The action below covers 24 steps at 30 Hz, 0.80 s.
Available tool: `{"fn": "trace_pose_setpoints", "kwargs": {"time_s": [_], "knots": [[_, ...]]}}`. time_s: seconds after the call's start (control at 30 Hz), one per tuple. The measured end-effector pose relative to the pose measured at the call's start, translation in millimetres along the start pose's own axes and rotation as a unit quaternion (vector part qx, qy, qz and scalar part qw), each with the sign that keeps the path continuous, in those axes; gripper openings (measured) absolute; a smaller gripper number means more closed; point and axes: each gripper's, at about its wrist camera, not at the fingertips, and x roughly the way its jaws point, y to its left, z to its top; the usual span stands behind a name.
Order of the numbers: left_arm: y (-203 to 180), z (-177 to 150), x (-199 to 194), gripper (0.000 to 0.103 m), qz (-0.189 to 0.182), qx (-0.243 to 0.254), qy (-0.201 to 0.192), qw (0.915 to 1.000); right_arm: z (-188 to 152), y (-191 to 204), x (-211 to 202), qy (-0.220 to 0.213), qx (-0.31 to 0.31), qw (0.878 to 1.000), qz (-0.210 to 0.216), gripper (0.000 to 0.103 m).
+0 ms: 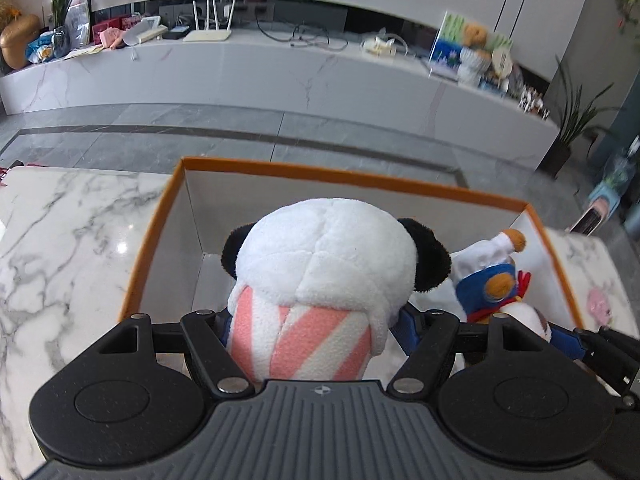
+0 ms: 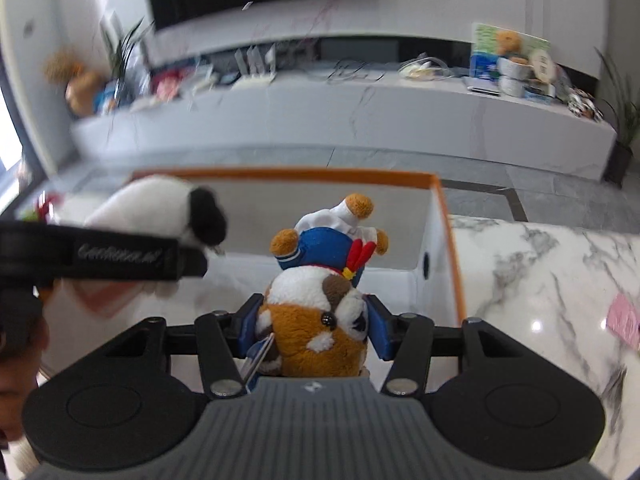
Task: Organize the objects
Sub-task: 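Carry both plushes into the orange box and open both tools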
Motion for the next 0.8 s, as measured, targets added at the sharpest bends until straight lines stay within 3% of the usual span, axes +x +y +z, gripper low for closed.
{"fn": "trace_pose_setpoints", "kwargs": {"time_s": [0.3, 0.37, 0.5, 0.8], "knots": [[-11, 4, 28, 0.083, 0.024, 0.01, 0.086, 0.996, 12, 3, 36, 0.106, -0.084, 0.991, 0.003, 0.056], [-13, 4, 27, 0.083, 0.026, 0.016, 0.089, 0.9955, 15, 3, 43, 0.125, -0.088, 0.988, 0.008, 0.056], [-16, 5, 40, 0.083, 0.032, 0.028, 0.139, 0.9893, 11, 7, 47, 0.153, -0.097, 0.983, 0.014, 0.056], [-15, 13, 59, 0.083, 0.014, 0.039, 0.204, 0.9781, 20, 1, 56, 0.203, -0.112, 0.973, 0.016, 0.056]]}}
